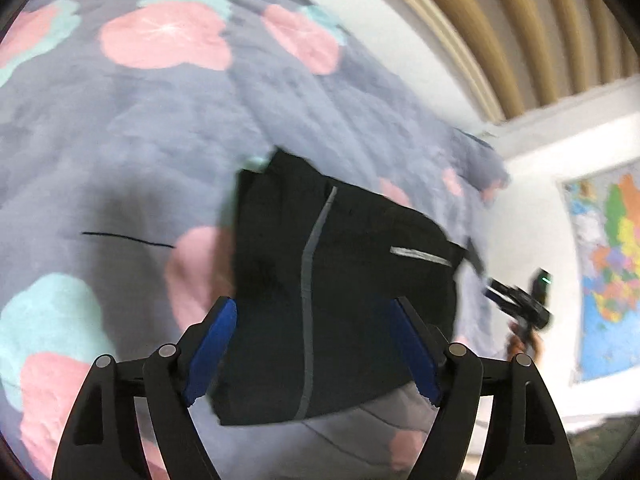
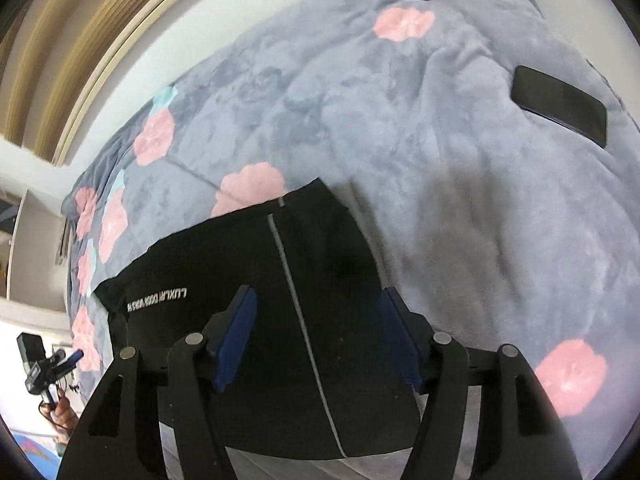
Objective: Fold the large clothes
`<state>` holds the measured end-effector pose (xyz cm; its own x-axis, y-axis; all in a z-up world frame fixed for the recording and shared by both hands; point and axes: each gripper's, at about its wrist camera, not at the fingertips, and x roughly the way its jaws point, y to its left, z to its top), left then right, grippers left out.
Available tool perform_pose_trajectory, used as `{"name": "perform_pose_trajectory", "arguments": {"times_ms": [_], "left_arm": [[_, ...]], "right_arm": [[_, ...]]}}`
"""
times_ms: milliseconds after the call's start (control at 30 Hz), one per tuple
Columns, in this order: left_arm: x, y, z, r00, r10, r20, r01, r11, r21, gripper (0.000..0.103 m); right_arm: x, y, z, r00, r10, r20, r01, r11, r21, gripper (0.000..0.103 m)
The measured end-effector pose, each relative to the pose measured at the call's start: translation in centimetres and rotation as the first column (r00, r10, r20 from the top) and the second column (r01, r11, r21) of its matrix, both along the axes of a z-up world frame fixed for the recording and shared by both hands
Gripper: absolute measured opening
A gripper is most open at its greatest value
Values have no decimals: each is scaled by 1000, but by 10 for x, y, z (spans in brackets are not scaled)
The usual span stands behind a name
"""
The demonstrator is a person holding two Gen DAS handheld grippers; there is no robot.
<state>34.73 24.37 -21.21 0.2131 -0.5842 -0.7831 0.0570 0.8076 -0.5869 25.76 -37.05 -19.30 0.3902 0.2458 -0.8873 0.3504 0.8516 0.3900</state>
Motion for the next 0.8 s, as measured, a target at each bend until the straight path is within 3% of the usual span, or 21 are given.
{"name": "perform_pose_trajectory", "arguments": {"times_ms": [100, 267, 467, 700, 733, 767, 800], "left_arm": [[17, -6, -26, 997, 75, -14, -73, 994, 82, 80], [53, -22, -66, 998, 57, -27, -55, 995, 79, 80], [80, -37, -87, 999, -24, -22, 27, 993, 119, 80], [110, -56, -106, 998, -58, -20, 59, 998, 27, 79], [111, -59, -103, 998, -57, 1, 57, 998, 19, 72], [111, -64, -98, 998, -59, 33, 59, 998, 13, 60], [111, -70, -93, 996, -73, 51, 72, 997, 18, 32]], "right_arm": [[10, 12, -5, 999, 46, -3, -46, 997, -60, 67], [38, 25, -23, 989, 148, 17, -143, 975, -170, 67], [74, 15, -57, 979, 202, 26, -196, 969, -149, 67], [107, 20, -90, 965, 262, -7, -262, 961, -84, 67], [108, 23, -91, 963, 269, -2, -268, 960, -84, 64], [108, 26, -89, 962, 274, 6, -272, 958, -95, 51], [107, 30, -86, 960, 280, 13, -277, 954, -113, 42]]}}
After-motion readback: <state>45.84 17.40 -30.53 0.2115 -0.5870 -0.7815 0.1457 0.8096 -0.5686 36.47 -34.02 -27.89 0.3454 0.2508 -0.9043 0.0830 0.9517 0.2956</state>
